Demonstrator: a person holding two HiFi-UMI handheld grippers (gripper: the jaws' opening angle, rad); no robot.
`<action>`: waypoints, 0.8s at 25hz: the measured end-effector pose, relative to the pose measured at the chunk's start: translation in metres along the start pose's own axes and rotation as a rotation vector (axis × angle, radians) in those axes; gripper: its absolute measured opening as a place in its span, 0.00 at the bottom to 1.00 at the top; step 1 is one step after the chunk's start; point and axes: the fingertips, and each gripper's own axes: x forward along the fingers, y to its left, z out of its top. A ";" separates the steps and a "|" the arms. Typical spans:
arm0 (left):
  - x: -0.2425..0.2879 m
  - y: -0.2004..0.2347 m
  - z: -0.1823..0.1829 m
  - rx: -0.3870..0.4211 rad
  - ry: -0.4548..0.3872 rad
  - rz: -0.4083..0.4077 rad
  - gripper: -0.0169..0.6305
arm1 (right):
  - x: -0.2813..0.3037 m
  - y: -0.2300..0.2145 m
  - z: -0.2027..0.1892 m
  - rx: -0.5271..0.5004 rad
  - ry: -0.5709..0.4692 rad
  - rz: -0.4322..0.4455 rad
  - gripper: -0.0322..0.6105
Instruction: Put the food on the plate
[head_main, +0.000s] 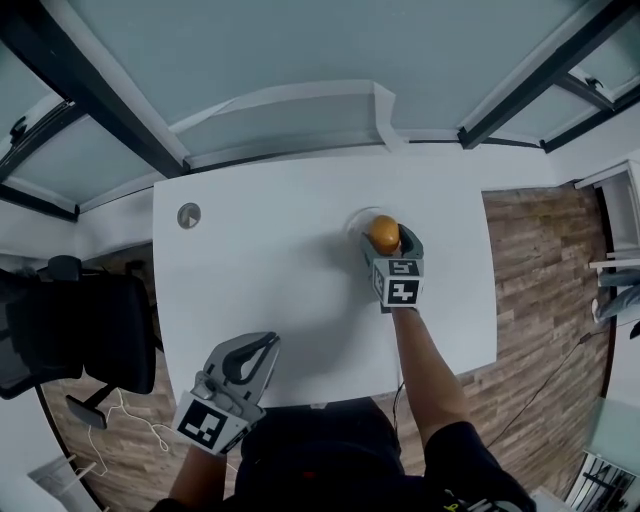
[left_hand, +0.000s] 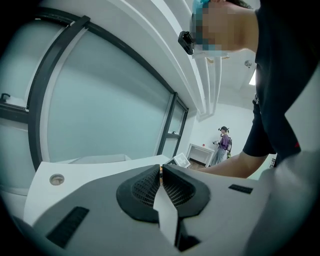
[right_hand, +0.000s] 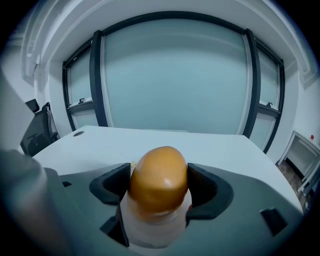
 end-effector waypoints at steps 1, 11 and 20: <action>0.000 -0.001 0.000 0.010 0.002 -0.002 0.08 | 0.001 0.000 0.000 0.000 0.000 0.000 0.61; -0.011 -0.016 0.011 0.034 0.008 0.026 0.08 | -0.066 0.005 0.051 -0.042 -0.164 0.002 0.63; -0.016 -0.067 0.055 0.112 -0.094 -0.032 0.08 | -0.250 -0.002 0.143 -0.094 -0.477 -0.001 0.23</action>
